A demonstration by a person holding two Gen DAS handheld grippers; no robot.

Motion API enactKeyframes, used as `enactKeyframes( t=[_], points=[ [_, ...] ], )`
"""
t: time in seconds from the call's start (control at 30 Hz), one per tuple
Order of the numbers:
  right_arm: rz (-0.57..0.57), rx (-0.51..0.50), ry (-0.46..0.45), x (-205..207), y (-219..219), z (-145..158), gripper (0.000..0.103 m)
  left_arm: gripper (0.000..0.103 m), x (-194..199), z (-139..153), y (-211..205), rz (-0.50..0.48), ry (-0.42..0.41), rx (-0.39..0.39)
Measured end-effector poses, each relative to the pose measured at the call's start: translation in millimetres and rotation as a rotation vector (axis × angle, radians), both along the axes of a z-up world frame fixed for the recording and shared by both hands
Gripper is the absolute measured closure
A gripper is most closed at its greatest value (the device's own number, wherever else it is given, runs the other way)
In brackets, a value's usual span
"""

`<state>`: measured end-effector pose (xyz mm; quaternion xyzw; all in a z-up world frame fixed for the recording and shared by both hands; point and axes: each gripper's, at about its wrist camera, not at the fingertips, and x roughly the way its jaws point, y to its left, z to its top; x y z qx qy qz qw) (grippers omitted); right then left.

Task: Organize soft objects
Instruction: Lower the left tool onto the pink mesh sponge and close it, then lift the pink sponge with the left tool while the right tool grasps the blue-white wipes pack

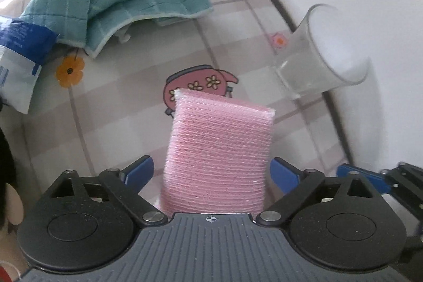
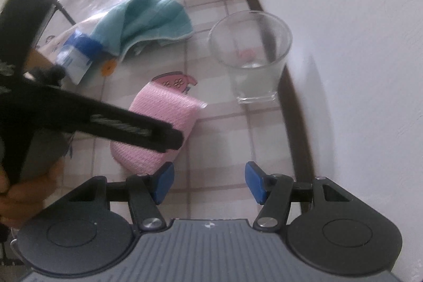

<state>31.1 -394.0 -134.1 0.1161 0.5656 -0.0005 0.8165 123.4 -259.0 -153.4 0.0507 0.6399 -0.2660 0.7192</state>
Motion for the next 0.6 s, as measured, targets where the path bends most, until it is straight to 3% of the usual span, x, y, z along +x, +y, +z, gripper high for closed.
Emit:
enactKeyframes(
  t=[0.07, 0.3, 0.47, 0.6],
  points=[
    [0.009, -0.004, -0.004, -0.2, 1.9, -0.5, 0.041, 0.018, -2.8, -3.1, -0.6, -0.004, -0.020, 0.025],
    [-0.010, -0.022, -0.033, 6.9, -3.2, 8.4, 0.041, 0.023, -2.0, 0.8, 15.1, 0.056, -0.056, 0.051],
    [-0.014, -0.026, -0.101, 21.4, -2.6, 26.4, 0.041, 0.023, 5.6, 52.2, 60.1, 0.178, -0.144, -0.014],
    [0.025, -0.015, -0.180, 44.0, 6.3, 43.4, 0.040, 0.023, 18.8, 91.8, 101.6, 0.337, -0.193, -0.066]
  ],
)
